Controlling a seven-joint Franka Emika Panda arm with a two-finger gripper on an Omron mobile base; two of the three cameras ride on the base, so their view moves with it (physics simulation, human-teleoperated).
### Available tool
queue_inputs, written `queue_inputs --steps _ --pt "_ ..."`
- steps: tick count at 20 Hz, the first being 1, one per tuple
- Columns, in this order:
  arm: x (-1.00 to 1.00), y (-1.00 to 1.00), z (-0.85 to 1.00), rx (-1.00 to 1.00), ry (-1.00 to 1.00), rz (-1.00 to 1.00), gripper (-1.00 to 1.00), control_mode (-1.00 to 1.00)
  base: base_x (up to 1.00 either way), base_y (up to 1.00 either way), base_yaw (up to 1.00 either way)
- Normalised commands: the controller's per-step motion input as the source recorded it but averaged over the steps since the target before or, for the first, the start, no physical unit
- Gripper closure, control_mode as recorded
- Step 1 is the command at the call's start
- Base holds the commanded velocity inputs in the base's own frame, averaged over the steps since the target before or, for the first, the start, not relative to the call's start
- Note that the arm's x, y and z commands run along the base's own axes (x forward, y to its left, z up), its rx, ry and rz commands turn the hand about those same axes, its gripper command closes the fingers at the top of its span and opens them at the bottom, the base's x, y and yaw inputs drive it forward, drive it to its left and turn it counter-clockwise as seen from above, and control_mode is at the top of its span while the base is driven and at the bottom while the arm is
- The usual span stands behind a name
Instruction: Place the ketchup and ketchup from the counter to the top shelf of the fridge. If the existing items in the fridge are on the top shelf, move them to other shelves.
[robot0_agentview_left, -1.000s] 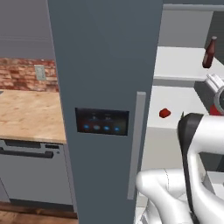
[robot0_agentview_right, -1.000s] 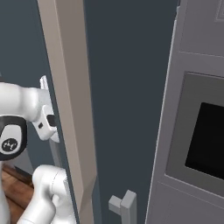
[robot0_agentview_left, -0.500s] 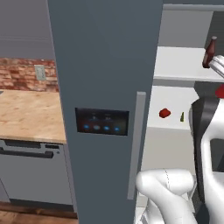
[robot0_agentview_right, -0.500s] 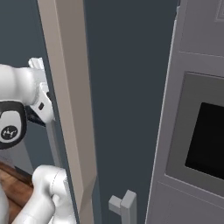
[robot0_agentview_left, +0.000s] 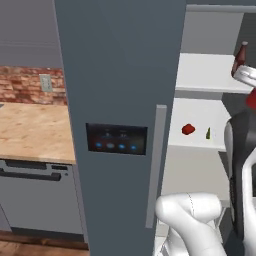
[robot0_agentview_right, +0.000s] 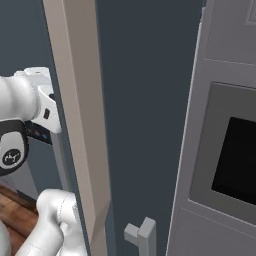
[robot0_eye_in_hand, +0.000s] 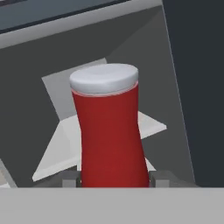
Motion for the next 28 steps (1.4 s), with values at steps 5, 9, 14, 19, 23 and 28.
queue_inputs --steps 5,9,14,19,23,28 --pt "0.25 0.04 0.00 -0.03 0.01 0.01 1.00 -1.00 0.00 0.00 0.00" --pt "0.47 0.00 0.02 0.00 0.11 0.00 1.00 -1.00 0.00 0.00 0.00" --pt "0.57 -0.01 0.04 0.00 0.22 0.01 1.00 -1.00 0.00 0.00 0.00" --pt "0.57 -0.14 0.00 -0.01 0.25 0.04 1.00 -1.00 0.00 0.00 0.00" --pt "0.52 -0.48 0.00 0.00 0.12 0.09 1.00 -1.00 0.00 0.00 0.00" --pt "0.36 -0.55 0.00 0.00 0.00 0.08 1.00 -1.00 0.00 0.00 0.00"
